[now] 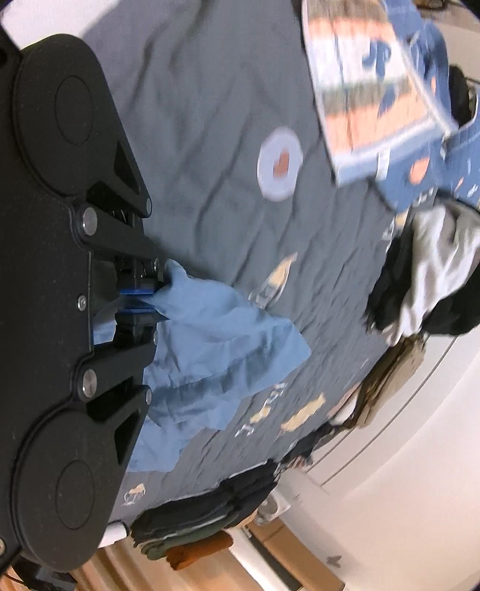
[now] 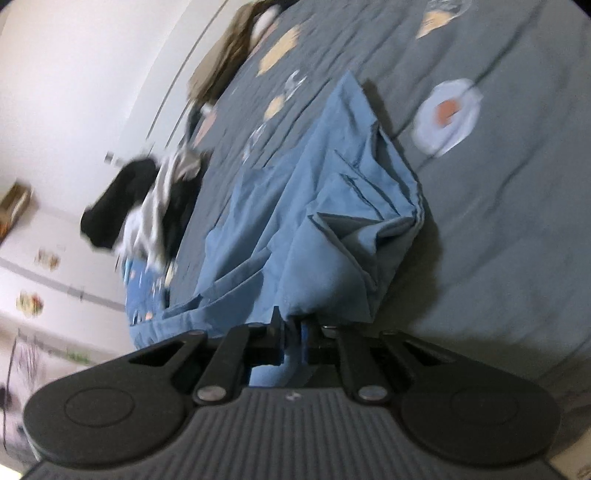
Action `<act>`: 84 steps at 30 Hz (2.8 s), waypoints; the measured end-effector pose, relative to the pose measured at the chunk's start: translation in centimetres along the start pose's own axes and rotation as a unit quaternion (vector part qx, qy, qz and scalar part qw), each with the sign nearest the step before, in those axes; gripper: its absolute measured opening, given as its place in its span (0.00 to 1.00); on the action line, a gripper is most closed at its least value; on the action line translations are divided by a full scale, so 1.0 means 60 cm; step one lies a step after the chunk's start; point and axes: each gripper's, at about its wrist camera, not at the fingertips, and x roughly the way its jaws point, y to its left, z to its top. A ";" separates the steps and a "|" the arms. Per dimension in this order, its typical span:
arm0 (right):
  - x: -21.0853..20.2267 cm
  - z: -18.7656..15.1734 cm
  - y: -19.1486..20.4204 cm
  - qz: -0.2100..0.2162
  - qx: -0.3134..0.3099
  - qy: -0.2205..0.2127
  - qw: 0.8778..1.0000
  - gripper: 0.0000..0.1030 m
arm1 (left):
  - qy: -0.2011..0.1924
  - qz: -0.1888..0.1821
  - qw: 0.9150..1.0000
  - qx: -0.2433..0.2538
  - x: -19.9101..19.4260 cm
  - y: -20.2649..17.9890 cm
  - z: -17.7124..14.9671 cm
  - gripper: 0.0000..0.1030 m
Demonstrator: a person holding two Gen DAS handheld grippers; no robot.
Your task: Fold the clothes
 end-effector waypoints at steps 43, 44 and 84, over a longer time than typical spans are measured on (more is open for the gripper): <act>0.023 0.158 0.097 -0.128 -0.227 -0.025 0.965 0.34 | 0.012 0.008 0.989 0.150 0.061 -0.062 0.070 0.40; 0.032 0.168 0.100 -0.131 -0.233 -0.027 0.963 0.34 | 0.010 0.011 0.987 0.157 0.074 -0.068 0.080 0.40; 0.125 0.212 0.074 -0.127 -0.187 -0.032 0.974 0.37 | 0.101 -0.028 0.973 0.206 0.393 -0.110 0.222 0.05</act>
